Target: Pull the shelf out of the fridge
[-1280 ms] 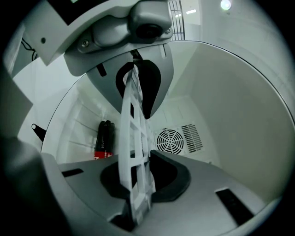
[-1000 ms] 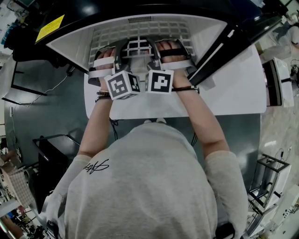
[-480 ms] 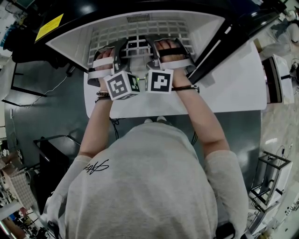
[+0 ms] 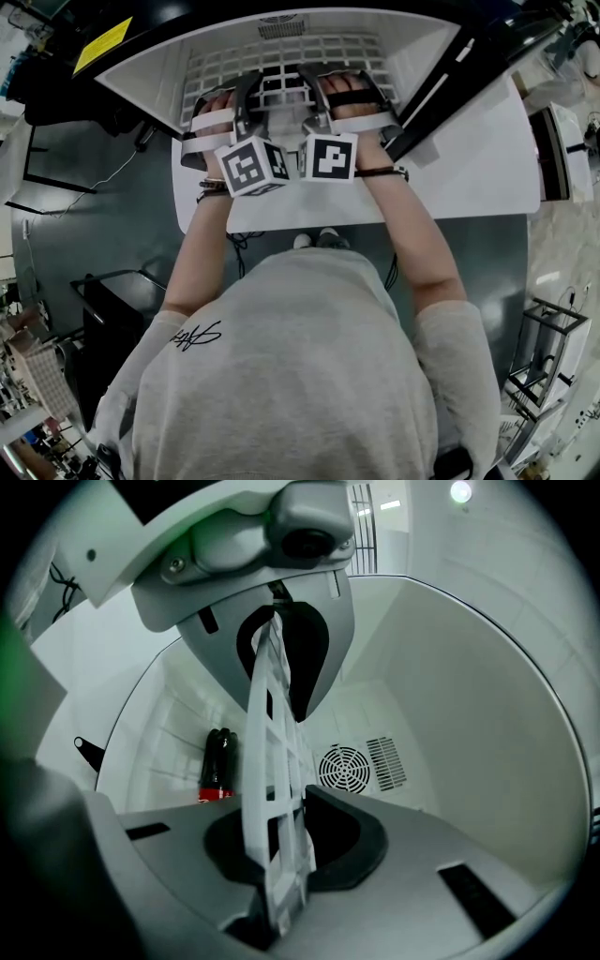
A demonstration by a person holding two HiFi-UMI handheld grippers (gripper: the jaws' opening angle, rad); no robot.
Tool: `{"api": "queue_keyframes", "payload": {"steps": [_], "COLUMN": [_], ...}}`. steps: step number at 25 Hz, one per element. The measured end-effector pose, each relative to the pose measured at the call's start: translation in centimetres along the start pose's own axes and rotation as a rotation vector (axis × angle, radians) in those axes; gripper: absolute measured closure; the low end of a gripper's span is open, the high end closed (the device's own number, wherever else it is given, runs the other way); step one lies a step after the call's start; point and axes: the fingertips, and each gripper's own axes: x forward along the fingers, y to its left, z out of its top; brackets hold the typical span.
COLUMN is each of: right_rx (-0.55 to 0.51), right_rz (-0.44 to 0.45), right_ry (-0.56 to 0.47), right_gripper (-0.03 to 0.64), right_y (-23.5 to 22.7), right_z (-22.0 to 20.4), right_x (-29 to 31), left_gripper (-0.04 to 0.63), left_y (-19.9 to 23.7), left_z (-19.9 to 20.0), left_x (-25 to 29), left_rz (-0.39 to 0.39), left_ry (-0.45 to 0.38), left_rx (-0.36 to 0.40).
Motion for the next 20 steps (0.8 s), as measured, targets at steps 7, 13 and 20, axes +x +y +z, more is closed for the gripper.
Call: {"api": "queue_keyframes", "payload": {"steps": [7, 13, 20], "right_rx": [0.001, -0.026, -0.011], "right_rz": [-0.007, -0.017, -0.030], "right_ry": [0.008, 0.019, 0.012], "right_gripper": [0.568, 0.569, 0.571], "right_y": [-0.16, -0.15, -0.56], "right_z": [-0.05, -0.08, 0.09], "right_x": [0.06, -0.13, -0.12], "left_gripper": [0.526, 0.526, 0.526], "left_y": [0.06, 0.11, 0.27], "left_z": [0.03, 0.12, 0.14], "left_x": [0.04, -0.17, -0.16], "left_rz": [-0.001, 0.006, 0.010], "left_ry": [-0.003, -0.007, 0.000], "left_rx": [0.003, 0.010, 0.011]}}
